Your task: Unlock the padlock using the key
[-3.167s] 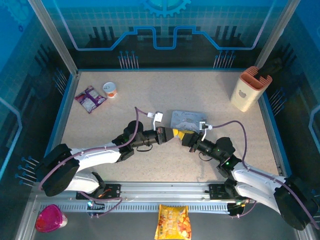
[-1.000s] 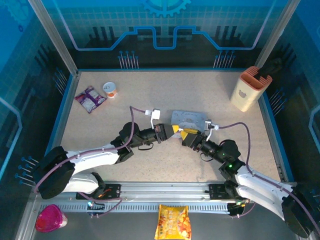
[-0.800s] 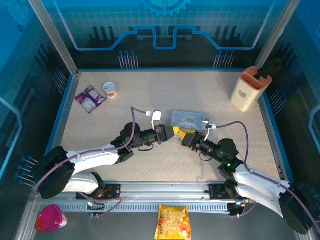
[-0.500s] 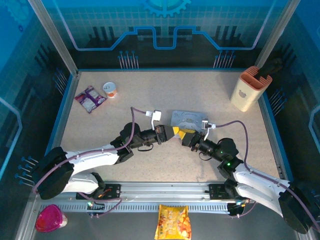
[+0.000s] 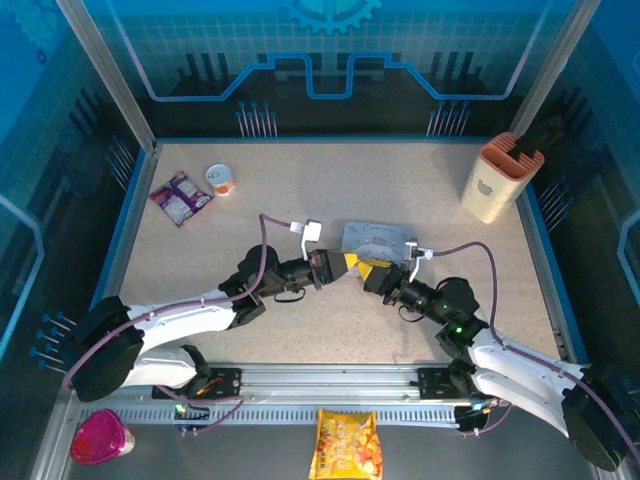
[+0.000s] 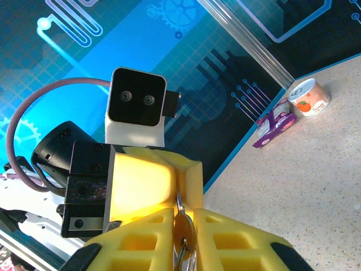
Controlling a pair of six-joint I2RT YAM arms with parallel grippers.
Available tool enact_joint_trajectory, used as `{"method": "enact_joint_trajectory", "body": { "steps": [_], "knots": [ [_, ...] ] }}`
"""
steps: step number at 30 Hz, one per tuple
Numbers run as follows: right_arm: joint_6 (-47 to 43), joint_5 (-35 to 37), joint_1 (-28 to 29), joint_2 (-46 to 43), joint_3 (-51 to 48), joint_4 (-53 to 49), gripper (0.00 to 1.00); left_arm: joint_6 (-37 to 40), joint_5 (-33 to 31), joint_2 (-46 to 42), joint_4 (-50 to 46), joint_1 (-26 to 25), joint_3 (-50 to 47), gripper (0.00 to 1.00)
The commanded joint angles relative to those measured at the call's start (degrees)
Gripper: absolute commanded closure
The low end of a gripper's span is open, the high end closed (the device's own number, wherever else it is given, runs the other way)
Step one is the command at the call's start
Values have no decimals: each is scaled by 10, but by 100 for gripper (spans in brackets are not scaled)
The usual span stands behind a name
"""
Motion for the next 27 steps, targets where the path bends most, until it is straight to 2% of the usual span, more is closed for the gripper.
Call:
{"method": "enact_joint_trajectory", "body": {
  "steps": [1,3,7,12,18,24,27],
  "knots": [
    [-11,5,10,-2,9,-4,82,13,1,-16,11,-1,7,100],
    [-13,9,10,-4,0,1,76,16,5,-13,9,-1,12,100],
    [-14,15,11,-16,-9,-4,75,18,3,-13,10,-1,14,100],
    [-18,13,12,-25,-5,-17,81,18,4,-12,9,-1,15,100],
    [-18,9,12,-22,-5,-18,81,19,2,-13,9,0,13,100],
    [-20,14,12,-26,-5,-27,89,19,1,-12,10,0,12,100],
    [-22,20,12,-31,-6,-44,95,21,0,-14,7,2,11,100]
  ]
}}
